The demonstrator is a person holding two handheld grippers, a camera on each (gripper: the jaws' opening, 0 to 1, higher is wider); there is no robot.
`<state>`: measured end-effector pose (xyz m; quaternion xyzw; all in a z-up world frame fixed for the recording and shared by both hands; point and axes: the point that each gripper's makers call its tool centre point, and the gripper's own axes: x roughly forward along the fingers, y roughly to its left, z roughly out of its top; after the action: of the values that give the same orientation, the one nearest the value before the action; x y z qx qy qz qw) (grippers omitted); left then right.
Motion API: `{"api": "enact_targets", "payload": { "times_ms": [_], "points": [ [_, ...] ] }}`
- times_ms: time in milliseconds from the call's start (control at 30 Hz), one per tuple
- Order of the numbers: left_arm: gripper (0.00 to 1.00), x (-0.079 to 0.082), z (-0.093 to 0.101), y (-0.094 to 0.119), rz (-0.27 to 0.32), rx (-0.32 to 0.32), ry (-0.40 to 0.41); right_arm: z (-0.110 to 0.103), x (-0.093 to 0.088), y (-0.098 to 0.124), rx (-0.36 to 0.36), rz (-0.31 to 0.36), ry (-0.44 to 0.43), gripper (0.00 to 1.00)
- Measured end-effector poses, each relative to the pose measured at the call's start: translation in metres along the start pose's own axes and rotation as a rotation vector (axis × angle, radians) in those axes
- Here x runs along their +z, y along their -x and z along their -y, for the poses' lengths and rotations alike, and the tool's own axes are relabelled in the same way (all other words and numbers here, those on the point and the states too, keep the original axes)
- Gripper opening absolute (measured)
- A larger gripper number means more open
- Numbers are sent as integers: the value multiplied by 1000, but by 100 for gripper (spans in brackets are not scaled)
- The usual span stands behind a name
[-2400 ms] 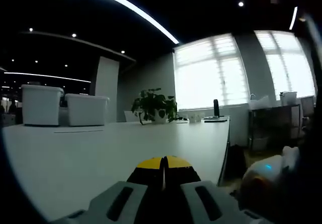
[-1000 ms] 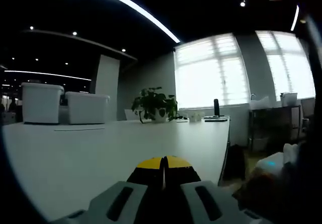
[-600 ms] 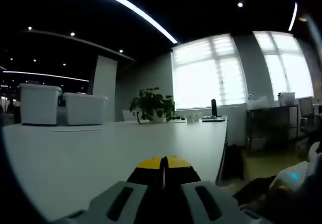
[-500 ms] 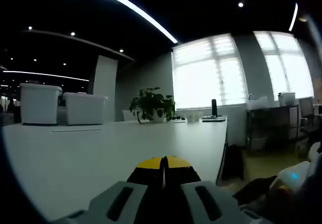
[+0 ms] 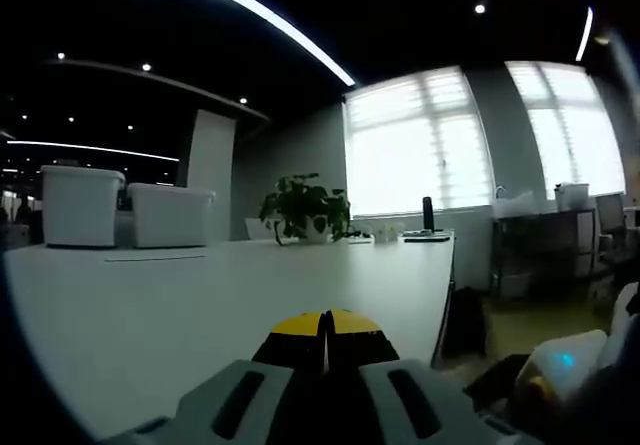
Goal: Clamp the fixed fixture on the desktop, loosen the retaining clip, secure it to the edge of the desk, and tighten the retaining clip.
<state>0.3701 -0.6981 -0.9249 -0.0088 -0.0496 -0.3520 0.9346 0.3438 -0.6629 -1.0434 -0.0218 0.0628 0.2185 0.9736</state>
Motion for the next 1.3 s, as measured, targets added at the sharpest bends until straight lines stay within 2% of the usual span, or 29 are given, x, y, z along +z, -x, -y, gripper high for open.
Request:
{"api": "enact_targets", "payload": {
  "times_ms": [100, 167, 467, 500, 567, 667, 800, 933, 1067, 1300],
  "points": [
    [1, 0, -1, -1, -1, 5, 1, 0, -1, 2, 7, 8, 21, 24],
    [1, 0, -2, -1, -2, 9, 2, -1, -1, 1, 36, 13, 24, 23],
    [1, -1, -2, -2, -2, 8, 3, -10, -1, 0, 316, -10, 39, 23],
    [1, -1, -3, -2, -2, 9, 3, -11, -1, 0, 352, -6, 67, 23],
    [1, -1, -3, -2, -2, 9, 2, -13, 0, 1, 411, -1, 47, 23],
    [1, -1, -3, -3, -2, 9, 2, -14, 1, 1, 462, 23, 80, 23],
    [1, -1, -3, -3, -1, 9, 1, -15, 1, 1, 527, 33, 73, 23],
    [1, -2, -6, -5, -10, 18, 14, -20, -1, 0, 645, 53, 67, 23],
    [1, -2, -6, -5, -5, 18, 12, -25, 0, 2, 720, 66, 88, 23],
    [1, -2, -7, -5, -3, 24, 14, -25, 1, 1, 782, 101, 94, 23]
  ]
}}
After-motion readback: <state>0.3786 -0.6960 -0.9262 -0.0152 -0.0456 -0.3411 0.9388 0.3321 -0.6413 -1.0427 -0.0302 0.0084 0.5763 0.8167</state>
